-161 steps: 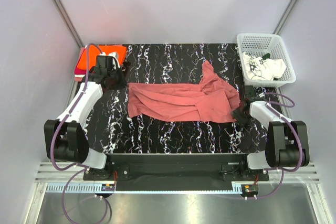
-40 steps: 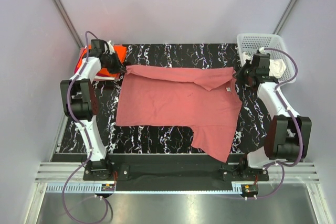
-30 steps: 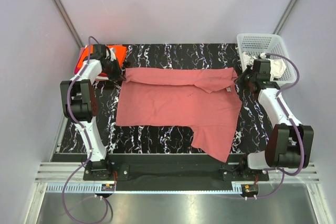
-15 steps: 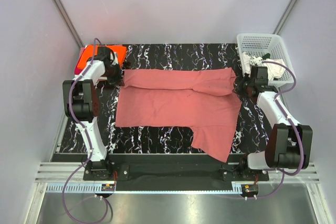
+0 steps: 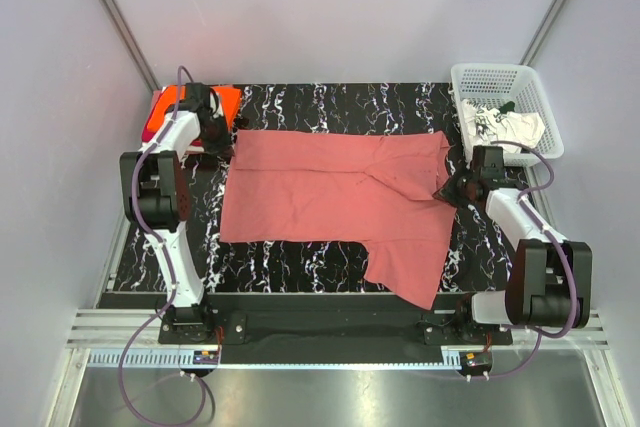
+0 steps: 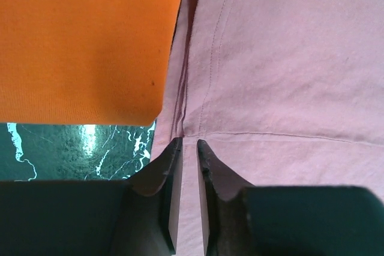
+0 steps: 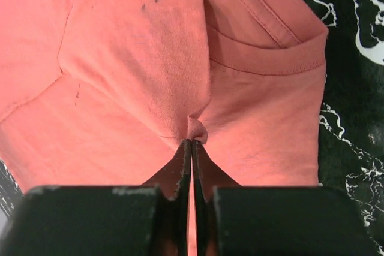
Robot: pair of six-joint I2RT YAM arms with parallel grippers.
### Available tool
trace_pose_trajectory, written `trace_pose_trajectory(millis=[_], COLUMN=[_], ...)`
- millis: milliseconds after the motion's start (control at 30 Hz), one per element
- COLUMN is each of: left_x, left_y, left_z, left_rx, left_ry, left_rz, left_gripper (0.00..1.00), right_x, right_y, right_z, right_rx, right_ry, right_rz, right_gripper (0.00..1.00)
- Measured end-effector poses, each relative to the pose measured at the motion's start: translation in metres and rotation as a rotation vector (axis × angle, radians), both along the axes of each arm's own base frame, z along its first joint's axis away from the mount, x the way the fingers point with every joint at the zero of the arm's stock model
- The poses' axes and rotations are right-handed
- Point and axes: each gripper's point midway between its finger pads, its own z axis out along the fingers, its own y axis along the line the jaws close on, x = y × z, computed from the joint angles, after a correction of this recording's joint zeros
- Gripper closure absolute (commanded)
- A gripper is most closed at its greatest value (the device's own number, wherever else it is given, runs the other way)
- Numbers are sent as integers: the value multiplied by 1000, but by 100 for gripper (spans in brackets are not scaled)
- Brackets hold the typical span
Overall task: Fold and stack the t-shirts
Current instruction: Fold the tshirt
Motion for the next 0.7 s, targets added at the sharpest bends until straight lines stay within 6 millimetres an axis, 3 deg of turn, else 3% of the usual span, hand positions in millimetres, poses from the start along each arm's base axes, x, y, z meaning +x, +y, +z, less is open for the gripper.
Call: trace_pose_trajectory(millis=[100, 233, 400, 467, 533, 600, 700], left_x=[-3, -9, -18, -23, -25, -25, -27], left_y=[-1, -13, -72, -99, -114, -119, -117], left_z=[-1, 4, 36, 49, 58, 60, 58], left_rx=[0, 4, -75, -133, -185, -218, -251], left_ry=[13, 15, -41, -62, -73, -74, -67], left_rz=[-3, -33, -160, -209, -230, -223, -198], left_gripper=[76, 69, 69, 68, 67, 67, 66], right_x=[-2, -7, -11, -9, -9, -10, -19], right_y=[-1, -10, -11, -2, 18, 46, 71], right_z=[-3, -5, 17, 26, 29, 26, 10], right_rx=[5, -30, -51, -40, -25, 6, 66], right_ry=[15, 43, 12, -17, -37, -73, -82], right_rz=[-21, -67, -90, -80, -45, -7, 2], right_gripper=[74, 66, 62, 52, 46, 45, 38])
